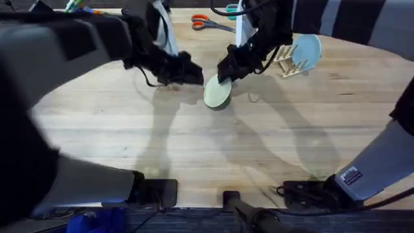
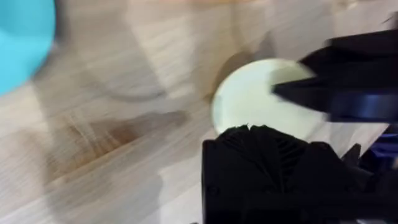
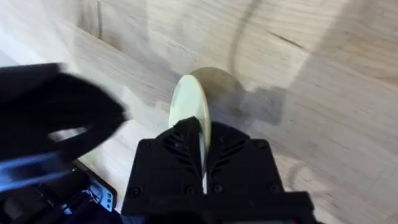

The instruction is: Pick up the plates from the table one by one and place each into a slot on the dish rack.

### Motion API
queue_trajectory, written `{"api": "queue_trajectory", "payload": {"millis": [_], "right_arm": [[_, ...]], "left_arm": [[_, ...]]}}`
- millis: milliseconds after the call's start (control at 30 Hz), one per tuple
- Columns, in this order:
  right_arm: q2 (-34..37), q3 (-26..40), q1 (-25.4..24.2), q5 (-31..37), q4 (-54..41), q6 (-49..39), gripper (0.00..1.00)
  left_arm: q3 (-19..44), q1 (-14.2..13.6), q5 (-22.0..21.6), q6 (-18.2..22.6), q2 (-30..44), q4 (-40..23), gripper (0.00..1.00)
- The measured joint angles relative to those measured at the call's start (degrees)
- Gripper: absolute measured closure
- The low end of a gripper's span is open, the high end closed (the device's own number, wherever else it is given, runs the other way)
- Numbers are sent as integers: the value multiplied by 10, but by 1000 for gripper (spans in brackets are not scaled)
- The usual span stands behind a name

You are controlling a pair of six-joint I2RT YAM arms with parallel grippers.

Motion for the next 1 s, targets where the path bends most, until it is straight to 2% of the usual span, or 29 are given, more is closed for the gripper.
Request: {"api": "queue_trajectory", "payload": {"millis": [133,267,567,767,1000], "right_arm": [[-8,0,1,11,-11,-7,973],[-42,0,5,51,-29,-24,973],[-127,0,4,128,-59,-57,973],[-179,0,4,171,-62,-73,973],[-235,0,-1,239,-87,-94,974]], "left_arm": [[28,0,-19,0,-73,-32,961],[47,0,-47,0,-141,-68,961],[50,0,-119,0,-251,-129,960],[50,0,-156,5,-291,-157,960],[51,0,-182,15,-299,-180,960]]}}
